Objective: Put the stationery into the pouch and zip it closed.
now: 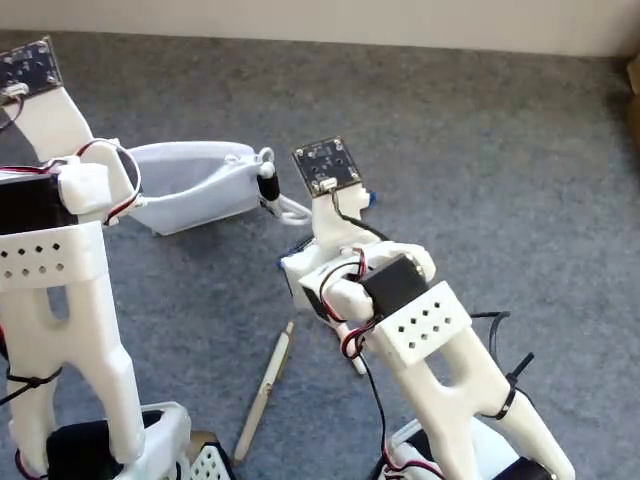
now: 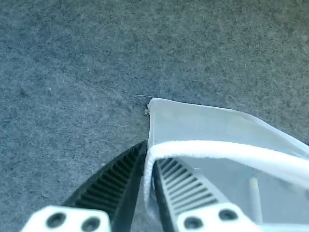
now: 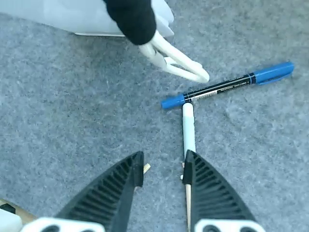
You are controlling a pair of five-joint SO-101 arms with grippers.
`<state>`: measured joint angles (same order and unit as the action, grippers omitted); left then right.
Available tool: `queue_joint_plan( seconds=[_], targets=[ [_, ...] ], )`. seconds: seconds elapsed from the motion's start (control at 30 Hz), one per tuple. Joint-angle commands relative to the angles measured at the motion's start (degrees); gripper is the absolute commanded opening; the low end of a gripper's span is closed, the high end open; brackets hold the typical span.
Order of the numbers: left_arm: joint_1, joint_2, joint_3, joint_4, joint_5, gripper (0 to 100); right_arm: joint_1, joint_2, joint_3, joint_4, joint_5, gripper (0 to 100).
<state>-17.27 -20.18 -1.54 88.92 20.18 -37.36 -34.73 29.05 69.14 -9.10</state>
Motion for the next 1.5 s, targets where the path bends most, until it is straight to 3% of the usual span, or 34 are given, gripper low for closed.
queue_joint_plan(
  seconds=[0.0, 0.27, 0.4, 0.77, 1.1, 1.47],
  targets=[
    [-1.89, 0.22, 0.48, -1.14, 0.97, 1, -0.92, -0.13, -3.82, 0.66, -5.63, 13.1],
    [-2.07, 0.22, 0.48, -1.14, 0.97, 1, -6.11, 0.57, -3.47, 5.32, -22.86, 13.1],
    [-2.07, 0.22, 0.48, -1.14, 0.97, 1, -8.75, 0.57, -1.01, 4.79, -26.90, 13.1],
    [-2.07, 0.22, 0.48, -1.14, 0.97, 1, -11.12, 0.57, 10.33, -5.32, -27.08, 13.1],
    [-2.07, 0.22, 0.48, -1.14, 0.97, 1, -11.12, 1.27, 11.03, -6.99, -28.66, 13.1],
    [-2.07, 0.22, 0.48, -1.14, 0.97, 1, -11.12, 14.64, 10.59, -13.41, -28.75, 13.1]
  ],
)
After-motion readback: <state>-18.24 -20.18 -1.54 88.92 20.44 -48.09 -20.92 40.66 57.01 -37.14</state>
